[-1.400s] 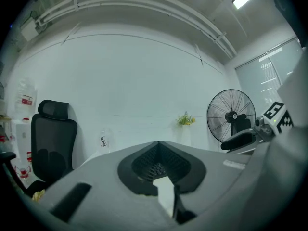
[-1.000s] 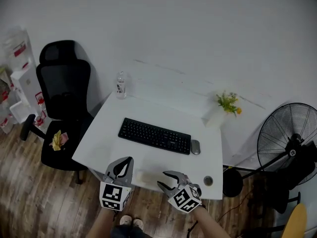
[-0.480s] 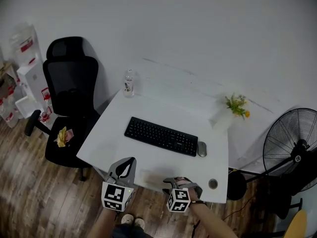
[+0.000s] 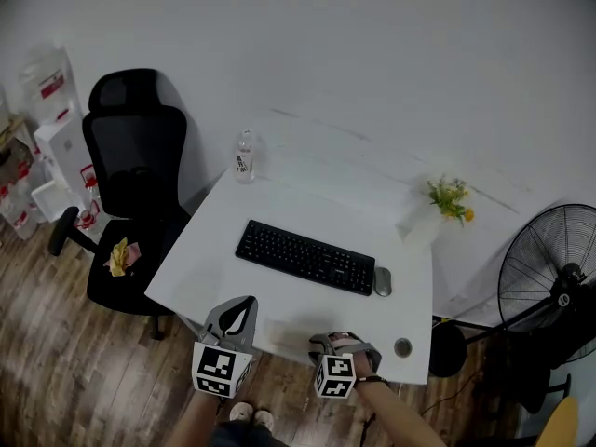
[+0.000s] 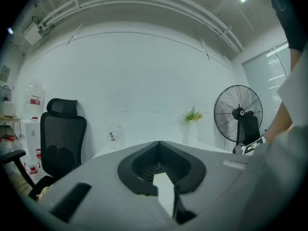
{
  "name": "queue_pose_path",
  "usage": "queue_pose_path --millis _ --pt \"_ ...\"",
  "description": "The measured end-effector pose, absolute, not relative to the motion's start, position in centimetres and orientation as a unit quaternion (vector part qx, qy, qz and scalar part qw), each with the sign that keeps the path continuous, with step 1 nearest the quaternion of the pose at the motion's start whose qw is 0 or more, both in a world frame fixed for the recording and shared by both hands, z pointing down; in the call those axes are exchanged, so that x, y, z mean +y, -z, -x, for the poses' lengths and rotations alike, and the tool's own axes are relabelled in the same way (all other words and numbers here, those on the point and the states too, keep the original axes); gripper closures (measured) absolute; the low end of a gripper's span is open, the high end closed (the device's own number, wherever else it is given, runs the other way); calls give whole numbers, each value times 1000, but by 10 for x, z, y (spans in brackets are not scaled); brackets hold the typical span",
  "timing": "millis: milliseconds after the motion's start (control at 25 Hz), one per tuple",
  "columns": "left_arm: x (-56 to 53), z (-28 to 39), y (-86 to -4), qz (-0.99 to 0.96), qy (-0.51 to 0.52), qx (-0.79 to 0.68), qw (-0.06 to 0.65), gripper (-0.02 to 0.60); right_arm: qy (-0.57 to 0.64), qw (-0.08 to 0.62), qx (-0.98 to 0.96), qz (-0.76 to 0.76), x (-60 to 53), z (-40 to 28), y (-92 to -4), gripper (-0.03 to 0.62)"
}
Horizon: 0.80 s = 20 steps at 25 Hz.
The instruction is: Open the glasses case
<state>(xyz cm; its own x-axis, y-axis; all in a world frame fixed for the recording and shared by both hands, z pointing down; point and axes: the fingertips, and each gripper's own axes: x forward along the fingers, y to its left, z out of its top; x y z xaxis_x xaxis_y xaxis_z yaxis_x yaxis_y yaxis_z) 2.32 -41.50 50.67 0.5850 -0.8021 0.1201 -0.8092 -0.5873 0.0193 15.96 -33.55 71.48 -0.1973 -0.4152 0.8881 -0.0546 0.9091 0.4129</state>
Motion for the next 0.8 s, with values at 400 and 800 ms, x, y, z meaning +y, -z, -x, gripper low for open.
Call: queue_pose_path --millis 400,800 --pt "-420 -28 -507 -891 -50 -449 38 574 143 600 -770 -163 -339 -161 -699 519" --pt "-422 -27 -505 -891 -51 -449 34 574 130 574 -782 -205 -371 -171 -679 569"
